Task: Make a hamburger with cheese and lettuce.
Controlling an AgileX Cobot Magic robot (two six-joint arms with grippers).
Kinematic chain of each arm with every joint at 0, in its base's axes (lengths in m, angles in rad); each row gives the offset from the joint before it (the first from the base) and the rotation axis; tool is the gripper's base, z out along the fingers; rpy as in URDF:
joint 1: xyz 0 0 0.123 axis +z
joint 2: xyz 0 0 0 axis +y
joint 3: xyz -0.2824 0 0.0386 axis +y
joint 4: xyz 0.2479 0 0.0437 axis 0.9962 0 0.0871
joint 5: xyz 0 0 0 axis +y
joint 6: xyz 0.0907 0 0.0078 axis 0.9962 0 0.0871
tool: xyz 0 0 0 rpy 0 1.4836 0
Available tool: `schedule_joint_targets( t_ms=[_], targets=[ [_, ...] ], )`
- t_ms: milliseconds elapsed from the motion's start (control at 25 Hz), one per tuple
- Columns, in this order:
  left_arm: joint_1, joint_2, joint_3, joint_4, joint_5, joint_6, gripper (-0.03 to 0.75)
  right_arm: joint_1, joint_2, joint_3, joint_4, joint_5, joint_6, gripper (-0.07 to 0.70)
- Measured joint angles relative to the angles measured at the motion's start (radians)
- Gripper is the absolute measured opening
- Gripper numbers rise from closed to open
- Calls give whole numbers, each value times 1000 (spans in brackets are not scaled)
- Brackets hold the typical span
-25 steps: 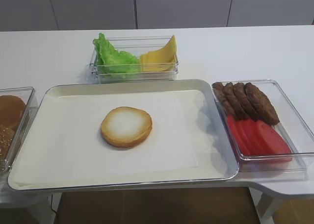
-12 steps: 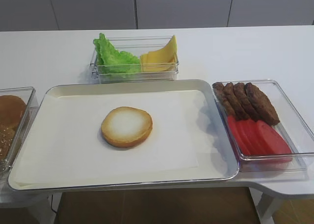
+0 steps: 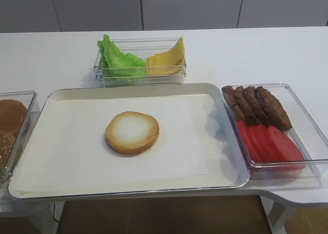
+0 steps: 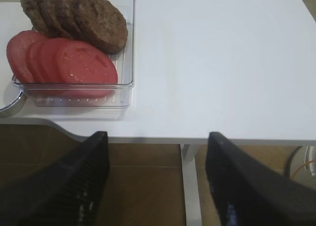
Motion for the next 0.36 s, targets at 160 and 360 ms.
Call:
schedule_joint_targets(
  t_ms=[160,360],
  targets=[
    [-62,0,0,2,0,0,299,0,0,0,0,0,0,468],
    [-72,0,0,2,0,0,299,0,0,0,0,0,0,468]
  ],
)
